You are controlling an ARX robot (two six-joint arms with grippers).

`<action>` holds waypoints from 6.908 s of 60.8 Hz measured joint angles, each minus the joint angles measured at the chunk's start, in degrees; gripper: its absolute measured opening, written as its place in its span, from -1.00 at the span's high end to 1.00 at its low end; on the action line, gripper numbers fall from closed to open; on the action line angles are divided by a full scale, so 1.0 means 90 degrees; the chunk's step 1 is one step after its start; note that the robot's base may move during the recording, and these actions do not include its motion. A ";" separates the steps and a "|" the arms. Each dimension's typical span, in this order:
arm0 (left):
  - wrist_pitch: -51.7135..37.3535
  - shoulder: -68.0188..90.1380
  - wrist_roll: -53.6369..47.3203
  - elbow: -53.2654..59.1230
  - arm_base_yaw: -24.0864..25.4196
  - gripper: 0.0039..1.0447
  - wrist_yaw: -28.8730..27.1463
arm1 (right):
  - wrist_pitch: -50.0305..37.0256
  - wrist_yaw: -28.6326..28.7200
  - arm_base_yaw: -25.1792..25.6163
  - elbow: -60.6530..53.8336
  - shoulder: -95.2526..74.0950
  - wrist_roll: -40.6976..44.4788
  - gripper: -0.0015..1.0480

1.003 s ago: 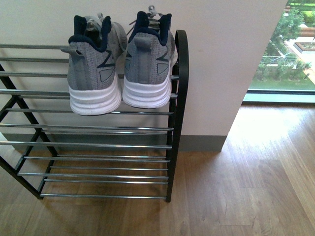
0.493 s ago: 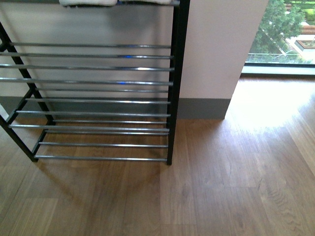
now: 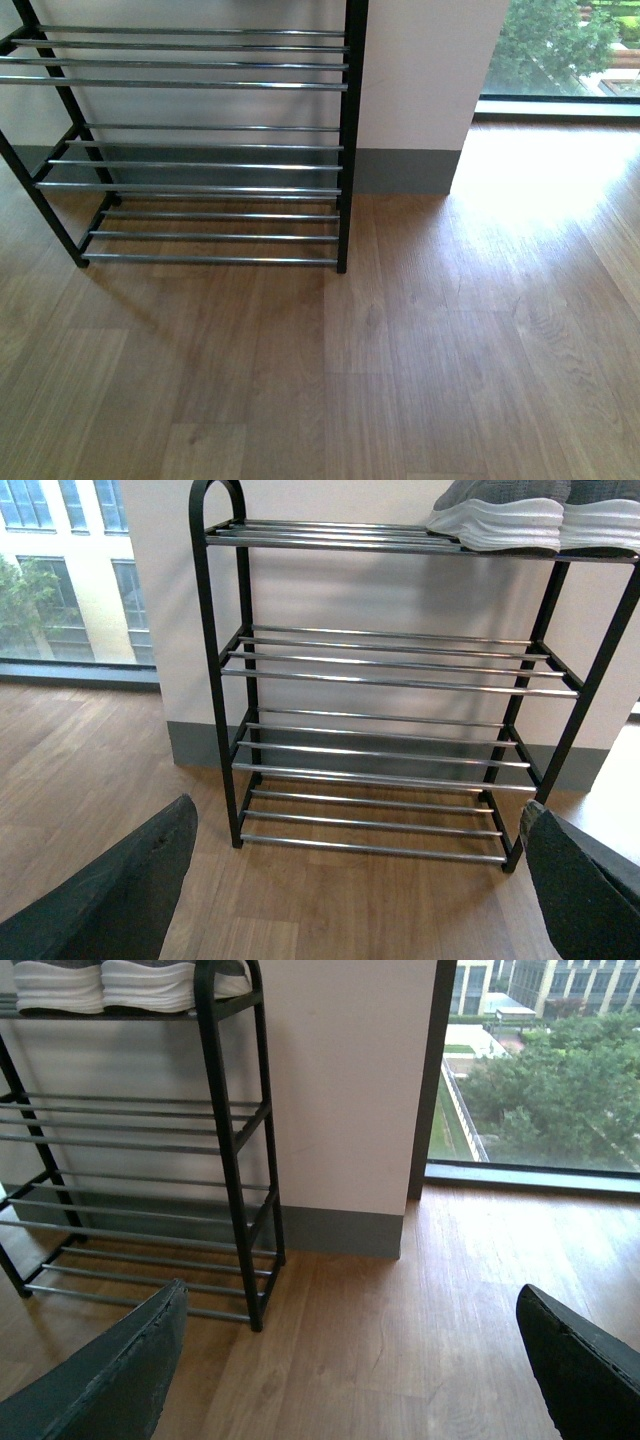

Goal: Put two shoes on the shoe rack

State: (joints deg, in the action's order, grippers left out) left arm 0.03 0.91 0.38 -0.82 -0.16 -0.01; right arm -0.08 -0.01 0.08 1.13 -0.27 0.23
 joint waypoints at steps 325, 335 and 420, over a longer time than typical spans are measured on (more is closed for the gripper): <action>-0.0002 0.0000 0.0002 0.0000 0.0010 -0.83 -0.0005 | 0.0017 0.0005 -0.0005 0.0000 0.0002 -0.0007 -0.82; -0.0002 0.0000 0.0002 0.0000 0.0010 -0.83 0.0000 | 0.0017 0.0002 -0.0005 0.0000 0.0002 -0.0007 -0.82; -0.0002 0.0000 0.0000 0.0000 0.0012 -0.83 0.0012 | 0.0017 -0.0024 -0.0007 0.0000 0.0005 -0.0010 -0.82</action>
State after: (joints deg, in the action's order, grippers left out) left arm 0.01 0.91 0.38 -0.82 -0.05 0.10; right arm 0.08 -0.23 0.01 1.13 -0.23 0.14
